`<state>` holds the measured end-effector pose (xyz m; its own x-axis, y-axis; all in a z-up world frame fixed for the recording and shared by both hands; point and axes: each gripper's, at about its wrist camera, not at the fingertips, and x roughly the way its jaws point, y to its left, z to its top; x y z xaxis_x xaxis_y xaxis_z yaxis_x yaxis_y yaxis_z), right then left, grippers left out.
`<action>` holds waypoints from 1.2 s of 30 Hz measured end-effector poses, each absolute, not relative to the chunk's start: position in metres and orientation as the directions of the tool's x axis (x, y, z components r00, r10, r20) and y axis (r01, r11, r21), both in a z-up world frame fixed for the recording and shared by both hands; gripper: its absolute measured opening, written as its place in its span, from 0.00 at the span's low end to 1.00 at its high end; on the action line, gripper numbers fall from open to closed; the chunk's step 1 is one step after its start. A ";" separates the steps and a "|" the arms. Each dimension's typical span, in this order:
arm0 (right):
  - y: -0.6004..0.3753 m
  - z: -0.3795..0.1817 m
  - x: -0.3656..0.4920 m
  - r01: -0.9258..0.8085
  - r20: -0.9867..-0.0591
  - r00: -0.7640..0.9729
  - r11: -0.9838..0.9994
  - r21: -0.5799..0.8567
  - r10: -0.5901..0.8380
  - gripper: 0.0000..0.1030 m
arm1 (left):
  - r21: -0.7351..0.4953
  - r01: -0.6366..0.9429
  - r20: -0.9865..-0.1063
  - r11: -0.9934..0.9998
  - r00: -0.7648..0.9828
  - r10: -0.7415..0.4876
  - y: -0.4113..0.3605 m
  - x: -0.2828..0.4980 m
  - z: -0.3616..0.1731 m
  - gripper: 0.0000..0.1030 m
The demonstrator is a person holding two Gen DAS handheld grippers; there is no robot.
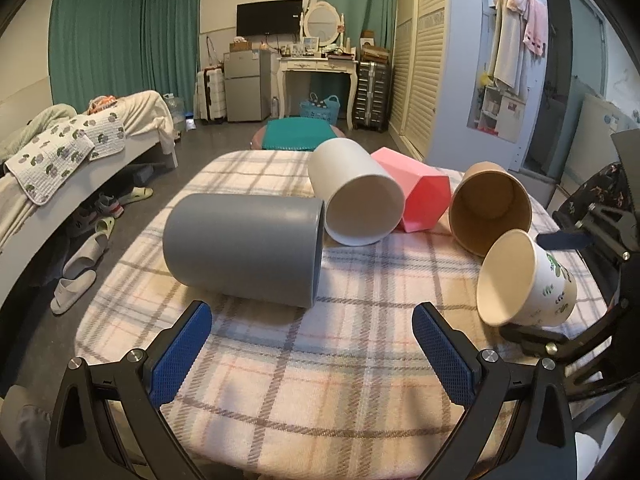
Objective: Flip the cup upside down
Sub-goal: 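Lift the leaf-print cup with the right gripper and carry it toward the left gripper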
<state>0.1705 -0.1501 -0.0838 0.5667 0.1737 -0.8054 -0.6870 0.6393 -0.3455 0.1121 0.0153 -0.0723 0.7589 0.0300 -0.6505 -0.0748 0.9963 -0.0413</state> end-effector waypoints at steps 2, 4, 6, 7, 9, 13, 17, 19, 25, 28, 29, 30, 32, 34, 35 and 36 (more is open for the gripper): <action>-0.147 -0.087 0.173 -0.684 -0.818 0.553 0.648 -0.334 0.162 0.72 | -0.050 -0.068 -0.649 0.996 0.761 0.019 0.017 0.111 -0.072 1.00; -0.144 -0.086 0.176 -0.657 -0.817 0.557 0.681 -0.325 0.147 0.71 | -0.059 -0.064 -0.643 0.996 0.766 0.011 0.018 0.110 -0.070 1.00; -0.145 -0.080 0.174 -0.630 -0.817 0.557 0.717 -0.300 0.148 0.70 | -0.067 -0.062 -0.633 0.996 0.774 0.005 0.021 0.106 -0.067 1.00; -0.146 -0.075 0.172 -0.606 -0.814 0.563 0.741 -0.290 0.143 0.70 | -0.072 -0.061 -0.628 0.995 0.778 0.002 0.023 0.104 -0.066 1.00; -0.151 -0.062 0.169 -0.516 -0.810 0.574 0.821 -0.243 0.122 0.69 | -0.082 -0.063 -0.620 0.995 0.784 -0.001 0.026 0.101 -0.064 1.00; -0.167 -0.049 0.165 -0.312 -0.834 0.524 0.950 -0.002 0.171 0.69 | -0.099 -0.074 -0.613 0.992 0.790 -0.002 0.037 0.095 -0.061 1.00; -0.158 -0.051 0.146 -0.218 -0.829 0.498 0.962 0.164 0.254 0.69 | -0.086 -0.073 -0.610 0.994 0.792 0.006 0.041 0.092 -0.062 1.00; -0.151 -0.055 0.141 -0.177 -0.828 0.495 0.963 0.201 0.264 0.69 | -0.089 -0.066 -0.609 0.994 0.794 -0.001 0.043 0.090 -0.061 1.00; -0.149 -0.073 0.149 -0.052 -0.827 0.519 0.974 0.221 0.215 0.69 | -0.088 -0.071 -0.614 0.994 0.789 0.002 0.050 0.086 -0.067 1.00; -0.149 -0.078 0.154 -0.026 -0.831 0.525 0.980 0.199 0.182 0.69 | -0.085 -0.082 -0.622 0.993 0.783 0.011 0.054 0.085 -0.069 1.00; -0.149 -0.079 0.155 -0.029 -0.830 0.528 0.980 0.195 0.181 0.69 | -0.085 -0.086 -0.623 0.993 0.782 0.014 0.054 0.085 -0.070 1.00; -0.147 -0.079 0.156 -0.039 -0.826 0.536 0.982 0.186 0.177 0.69 | -0.085 -0.088 -0.624 0.992 0.781 0.016 0.054 0.085 -0.069 1.00; -0.144 -0.078 0.155 -0.052 -0.821 0.547 0.986 0.159 0.161 0.74 | -0.082 -0.090 -0.623 0.993 0.782 0.019 0.053 0.083 -0.068 1.00; -0.144 -0.075 0.152 -0.063 -0.806 0.568 0.985 0.159 0.167 0.85 | -0.070 -0.087 -0.617 0.994 0.786 0.025 0.051 0.081 -0.065 1.00; -0.145 -0.072 0.150 -0.074 -0.793 0.582 0.983 0.170 0.181 0.85 | -0.062 -0.087 -0.611 0.994 0.791 0.031 0.049 0.080 -0.062 1.00; -0.146 -0.068 0.147 -0.085 -0.779 0.599 0.982 0.169 0.186 0.85 | -0.060 -0.085 -0.607 0.995 0.794 0.031 0.047 0.079 -0.060 1.00</action>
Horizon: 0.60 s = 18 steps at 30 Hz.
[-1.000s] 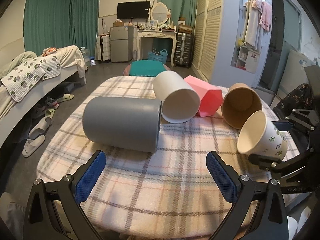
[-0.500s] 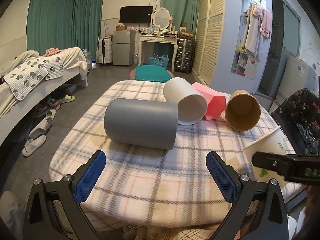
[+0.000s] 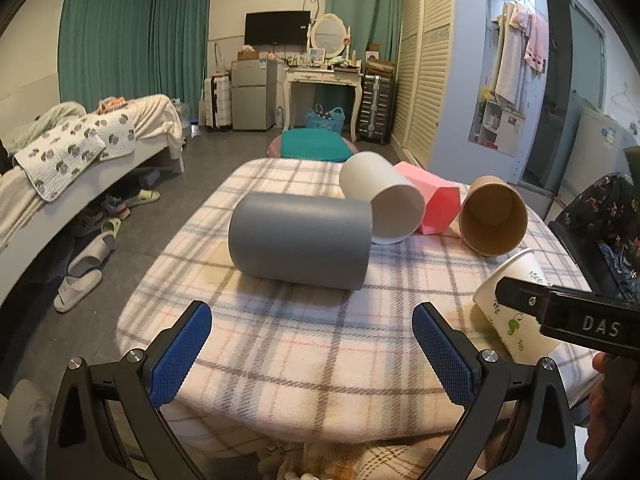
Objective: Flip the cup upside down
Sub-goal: 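Lift the leaf-print cup with the right gripper and carry it toward the left gripper, then close the left gripper on the leaf-print cup while the right gripper releases it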
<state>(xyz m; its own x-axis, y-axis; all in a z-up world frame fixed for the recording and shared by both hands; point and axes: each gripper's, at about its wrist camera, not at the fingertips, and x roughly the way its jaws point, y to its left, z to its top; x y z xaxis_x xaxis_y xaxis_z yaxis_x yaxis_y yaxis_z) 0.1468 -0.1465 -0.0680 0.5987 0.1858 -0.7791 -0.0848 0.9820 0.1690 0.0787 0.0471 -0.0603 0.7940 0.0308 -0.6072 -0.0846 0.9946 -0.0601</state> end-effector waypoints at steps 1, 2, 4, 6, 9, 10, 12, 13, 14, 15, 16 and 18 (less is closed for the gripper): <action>-0.146 -0.066 0.145 -0.093 -0.770 0.610 0.982 0.166 0.188 0.86 | -0.061 -0.079 -0.601 0.995 0.799 0.026 0.044 0.077 -0.057 1.00; -0.148 -0.061 0.142 -0.103 -0.754 0.628 0.981 0.163 0.191 0.86 | -0.060 -0.076 -0.596 0.995 0.802 0.025 0.041 0.075 -0.055 1.00; -0.153 -0.051 0.135 -0.115 -0.720 0.668 0.982 0.152 0.189 0.88 | -0.059 -0.067 -0.588 0.996 0.809 0.020 0.033 0.072 -0.050 1.00; -0.163 -0.040 0.126 -0.119 -0.680 0.710 0.983 0.139 0.182 0.88 | -0.058 -0.053 -0.578 0.997 0.816 0.010 0.023 0.069 -0.044 1.00; -0.179 -0.024 0.111 -0.122 -0.626 0.762 0.986 0.109 0.164 0.88 | -0.084 -0.032 -0.561 0.996 0.827 -0.021 0.009 0.062 -0.033 1.00; -0.185 -0.019 0.106 -0.120 -0.609 0.778 0.988 0.098 0.155 0.88 | -0.095 -0.020 -0.552 0.995 0.833 -0.036 0.001 0.059 -0.028 1.00; -0.200 -0.010 0.094 -0.111 -0.571 0.809 0.990 0.084 0.139 0.88 | -0.092 -0.009 -0.537 0.996 0.843 -0.042 -0.012 0.054 -0.021 1.00; -0.206 -0.007 0.089 -0.106 -0.556 0.820 0.991 0.081 0.133 0.88 | -0.084 -0.006 -0.529 0.996 0.848 -0.040 -0.020 0.051 -0.017 1.00; -0.216 -0.005 0.083 -0.098 -0.540 0.832 0.992 0.080 0.126 0.89 | -0.077 -0.004 -0.524 0.997 0.851 -0.037 -0.027 0.049 -0.015 1.00; -0.224 -0.004 0.078 -0.089 -0.527 0.842 0.993 0.077 0.116 0.89 | -0.071 -0.002 -0.520 0.997 0.853 -0.035 -0.034 0.048 -0.014 1.00; -0.232 -0.004 0.074 -0.079 -0.516 0.850 0.994 0.072 0.105 0.89 | -0.067 0.000 -0.518 0.998 0.855 -0.035 -0.041 0.046 -0.014 1.00; -0.249 -0.007 0.065 -0.034 -0.498 0.865 0.998 0.055 0.057 0.89 | -0.068 0.007 -0.517 0.998 0.855 -0.042 -0.056 0.044 -0.017 1.00</action>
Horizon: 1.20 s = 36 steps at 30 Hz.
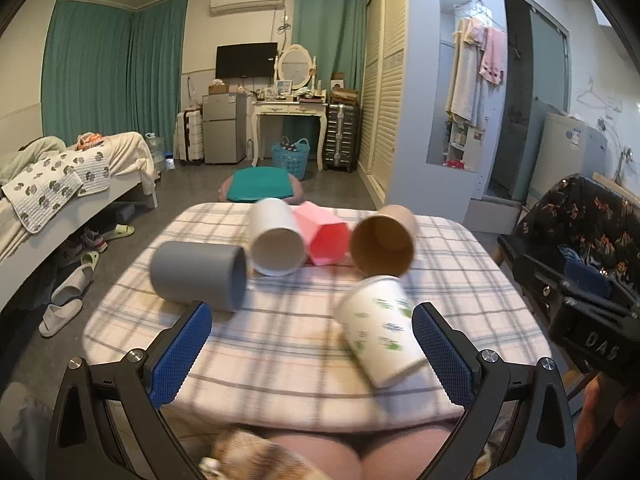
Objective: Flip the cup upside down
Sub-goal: 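Close the left gripper on the leaf-print cup while the right gripper releases it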
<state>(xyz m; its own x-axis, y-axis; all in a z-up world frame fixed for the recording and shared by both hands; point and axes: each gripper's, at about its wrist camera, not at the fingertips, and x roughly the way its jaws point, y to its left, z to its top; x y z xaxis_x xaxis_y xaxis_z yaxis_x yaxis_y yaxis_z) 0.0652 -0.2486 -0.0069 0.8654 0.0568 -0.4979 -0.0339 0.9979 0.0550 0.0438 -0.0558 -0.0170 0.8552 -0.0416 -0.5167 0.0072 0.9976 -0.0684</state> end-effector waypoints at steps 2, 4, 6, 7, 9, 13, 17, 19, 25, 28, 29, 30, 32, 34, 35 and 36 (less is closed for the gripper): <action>-0.260 -0.014 0.060 0.003 -0.497 0.867 0.999 0.053 0.024 0.89 | -0.068 0.016 -0.532 0.998 0.846 -0.050 -0.071 0.045 -0.024 1.00; -0.274 -0.024 0.056 0.018 -0.508 0.861 0.998 0.058 0.014 0.89 | -0.063 0.023 -0.548 0.998 0.835 -0.054 -0.084 0.047 -0.032 1.00; -0.284 -0.034 0.054 0.031 -0.521 0.854 0.997 0.070 0.010 0.89 | -0.061 0.033 -0.573 0.998 0.817 -0.062 -0.098 0.052 -0.041 1.00; -0.289 -0.038 0.053 0.035 -0.525 0.851 0.996 0.079 0.012 0.89 | -0.064 0.038 -0.584 0.997 0.809 -0.068 -0.103 0.054 -0.046 1.00; -0.298 -0.045 0.052 0.051 -0.535 0.845 0.995 0.090 0.005 0.89 | -0.071 0.042 -0.601 0.997 0.796 -0.077 -0.110 0.058 -0.052 0.99; -0.313 -0.055 0.056 0.062 -0.546 0.837 0.991 0.120 0.014 0.89 | -0.056 0.039 -0.624 0.998 0.779 -0.065 -0.119 0.066 -0.060 0.98; -0.317 -0.060 0.062 0.059 -0.548 0.836 0.990 0.129 0.021 0.89 | -0.051 0.034 -0.643 0.998 0.764 -0.058 -0.122 0.074 -0.069 0.98; -0.318 -0.064 0.067 0.055 -0.556 0.830 0.989 0.134 0.029 0.89 | -0.052 0.032 -0.656 0.998 0.753 -0.058 -0.122 0.078 -0.076 0.98; -0.314 -0.074 0.076 0.052 -0.578 0.815 0.990 0.131 0.033 0.89 | -0.066 0.049 -0.676 0.997 0.732 -0.081 -0.122 0.085 -0.084 0.69; -0.310 -0.077 0.080 0.047 -0.588 0.808 0.991 0.125 0.036 0.89 | -0.068 0.061 -0.693 0.996 0.715 -0.091 -0.121 0.088 -0.090 0.58; -0.308 -0.078 0.081 0.045 -0.590 0.806 0.991 0.124 0.037 0.89 | -0.070 0.068 -0.695 0.995 0.712 -0.098 -0.119 0.088 -0.090 0.58; -0.307 -0.078 0.082 0.043 -0.593 0.805 0.992 0.120 0.037 0.89 | -0.068 0.072 -0.693 0.995 0.714 -0.099 -0.119 0.087 -0.090 0.58; -0.303 -0.079 0.083 0.039 -0.596 0.802 0.993 0.114 0.037 0.89 | -0.058 0.078 -0.681 0.995 0.726 -0.097 -0.118 0.084 -0.086 0.58; -0.301 -0.079 0.084 0.036 -0.598 0.801 0.993 0.111 0.038 0.89 | -0.045 0.088 -0.665 0.995 0.740 -0.096 -0.117 0.081 -0.080 0.58; -0.300 -0.078 0.083 0.035 -0.597 0.801 0.993 0.110 0.038 0.89 | -0.038 0.089 -0.658 0.995 0.747 -0.092 -0.116 0.079 -0.077 0.58; -0.299 -0.078 0.083 0.034 -0.598 0.801 0.994 0.108 0.038 0.89 | -0.027 0.091 -0.650 0.996 0.755 -0.086 -0.115 0.078 -0.073 0.58</action>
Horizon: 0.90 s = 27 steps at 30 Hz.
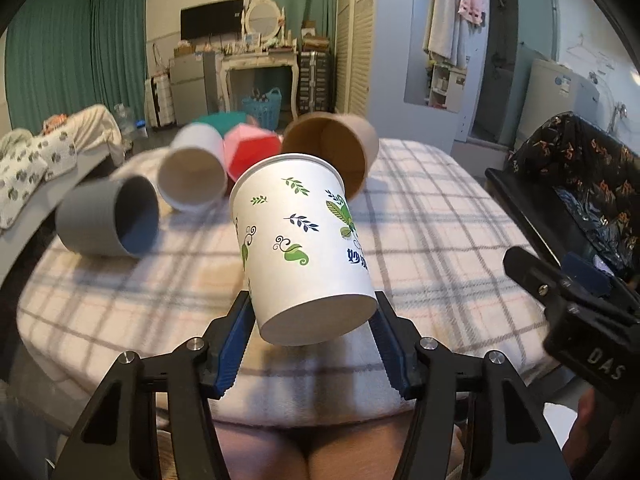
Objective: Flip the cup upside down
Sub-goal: 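Close the left gripper on the leaf-print cup while the right gripper releases it, then rotate the left gripper to turn the cup's open rim toward the table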
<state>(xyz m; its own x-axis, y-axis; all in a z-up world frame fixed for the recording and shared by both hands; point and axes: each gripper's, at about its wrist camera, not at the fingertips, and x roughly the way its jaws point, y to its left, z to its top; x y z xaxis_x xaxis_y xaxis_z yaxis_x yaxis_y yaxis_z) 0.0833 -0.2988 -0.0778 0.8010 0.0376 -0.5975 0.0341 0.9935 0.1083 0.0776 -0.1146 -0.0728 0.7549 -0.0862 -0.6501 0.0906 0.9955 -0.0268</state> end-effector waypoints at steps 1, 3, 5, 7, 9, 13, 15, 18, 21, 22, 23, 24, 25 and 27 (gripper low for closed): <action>-0.298 -0.077 0.082 0.033 -0.598 0.801 0.994 0.107 0.037 0.89 | -0.019 0.092 -0.646 0.996 0.759 -0.083 -0.114 0.077 -0.070 0.58; -0.296 -0.077 0.082 0.031 -0.598 0.800 0.994 0.105 0.038 0.89 | -0.003 0.103 -0.640 0.995 0.764 -0.081 -0.112 0.076 -0.062 0.58; -0.295 -0.076 0.081 0.028 -0.599 0.799 0.994 0.105 0.041 0.89 | 0.016 0.125 -0.650 0.992 0.755 -0.085 -0.110 0.077 -0.054 0.58; -0.294 -0.075 0.080 0.024 -0.597 0.801 0.994 0.104 0.043 0.89 | 0.028 0.154 -0.668 0.988 0.738 -0.096 -0.109 0.078 -0.046 0.58; -0.293 -0.073 0.078 0.021 -0.595 0.803 0.994 0.104 0.045 0.89 | 0.036 0.205 -0.712 0.978 0.692 -0.119 -0.106 0.081 -0.037 0.58; -0.294 -0.073 0.074 0.020 -0.594 0.803 0.993 0.116 0.053 0.89 | 0.078 0.282 -0.808 0.956 0.580 -0.105 -0.099 0.087 -0.022 0.58; -0.295 -0.075 0.074 0.021 -0.598 0.799 0.992 0.124 0.058 0.89 | 0.103 0.314 -0.845 0.944 0.528 -0.084 -0.100 0.086 -0.020 0.58; -0.298 -0.077 0.078 0.025 -0.607 0.793 0.991 0.134 0.062 0.89 | 0.102 0.368 -0.904 0.924 0.421 -0.068 -0.103 0.086 -0.016 0.58; -0.301 -0.078 0.083 0.031 -0.613 0.787 0.989 0.141 0.063 0.89 | 0.058 0.403 -0.944 0.913 0.320 -0.081 -0.107 0.089 -0.014 0.58; -0.301 -0.079 0.084 0.032 -0.614 0.786 0.989 0.144 0.064 0.89 | 0.041 0.421 -0.956 0.906 0.279 -0.087 -0.111 0.092 -0.014 0.58; -0.301 -0.079 0.086 0.031 -0.615 0.785 0.989 0.145 0.066 0.89 | 0.027 0.431 -0.964 0.902 0.249 -0.090 -0.113 0.094 -0.016 0.58; -0.301 -0.079 0.088 0.029 -0.617 0.784 0.989 0.147 0.069 0.89 | 0.004 0.441 -0.972 0.898 0.212 -0.100 -0.116 0.098 -0.018 0.58; -0.301 -0.078 0.089 0.027 -0.618 0.783 0.989 0.147 0.071 0.89 | -0.016 0.442 -0.979 0.897 0.174 -0.104 -0.118 0.103 -0.021 0.58; -0.302 -0.078 0.093 0.027 -0.621 0.780 0.989 0.145 0.070 0.89 | -0.028 0.446 -0.986 0.895 0.133 -0.097 -0.121 0.113 -0.024 0.58</action>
<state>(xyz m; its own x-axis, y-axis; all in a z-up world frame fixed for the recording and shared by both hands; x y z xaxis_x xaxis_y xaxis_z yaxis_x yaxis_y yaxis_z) 0.0925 -0.3021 -0.0783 0.7804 0.0697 -0.6214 0.0268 0.9891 0.1447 0.1132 -0.1212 -0.0241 0.1331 -0.0969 -0.9864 0.4462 0.8945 -0.0276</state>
